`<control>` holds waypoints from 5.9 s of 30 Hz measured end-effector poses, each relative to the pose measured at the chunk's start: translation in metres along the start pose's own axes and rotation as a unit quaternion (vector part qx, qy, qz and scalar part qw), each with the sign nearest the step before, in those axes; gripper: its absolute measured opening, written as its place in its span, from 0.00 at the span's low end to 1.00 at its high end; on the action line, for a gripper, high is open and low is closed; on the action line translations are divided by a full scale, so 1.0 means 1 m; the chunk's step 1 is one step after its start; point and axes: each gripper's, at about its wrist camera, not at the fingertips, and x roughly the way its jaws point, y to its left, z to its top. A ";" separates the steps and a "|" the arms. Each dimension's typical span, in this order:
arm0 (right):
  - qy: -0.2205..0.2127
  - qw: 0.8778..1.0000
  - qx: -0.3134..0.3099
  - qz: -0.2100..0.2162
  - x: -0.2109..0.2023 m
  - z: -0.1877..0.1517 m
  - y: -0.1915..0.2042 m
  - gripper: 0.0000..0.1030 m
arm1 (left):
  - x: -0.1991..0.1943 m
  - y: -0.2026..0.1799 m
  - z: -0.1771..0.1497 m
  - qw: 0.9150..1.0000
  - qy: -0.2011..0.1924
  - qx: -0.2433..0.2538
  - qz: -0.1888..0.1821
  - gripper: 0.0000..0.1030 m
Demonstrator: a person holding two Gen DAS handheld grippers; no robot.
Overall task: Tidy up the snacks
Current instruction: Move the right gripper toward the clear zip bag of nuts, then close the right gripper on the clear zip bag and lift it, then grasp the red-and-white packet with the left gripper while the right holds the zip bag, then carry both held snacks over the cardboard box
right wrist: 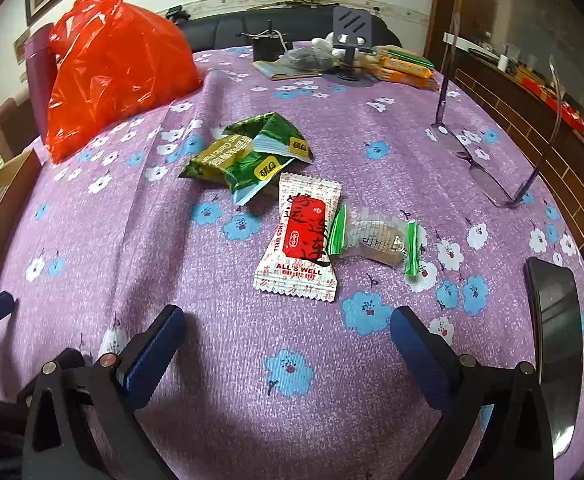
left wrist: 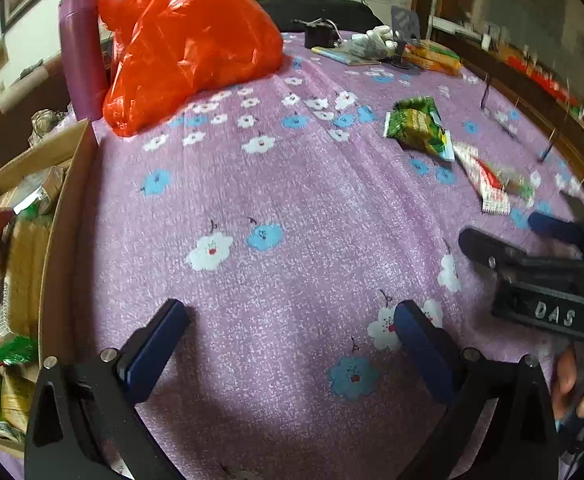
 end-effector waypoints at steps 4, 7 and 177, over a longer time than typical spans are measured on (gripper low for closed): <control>0.012 0.999 -0.023 0.028 -0.006 -0.006 0.000 0.99 | -0.001 -0.002 -0.002 1.000 0.002 0.005 0.004 1.00; 0.021 0.997 -0.018 0.075 -0.016 -0.011 -0.008 0.99 | -0.003 -0.002 -0.004 1.000 0.005 0.005 0.003 1.00; 0.030 0.920 -0.076 0.382 -0.077 0.015 0.259 0.31 | -0.150 0.246 -0.089 0.969 -0.153 -0.190 -0.026 0.23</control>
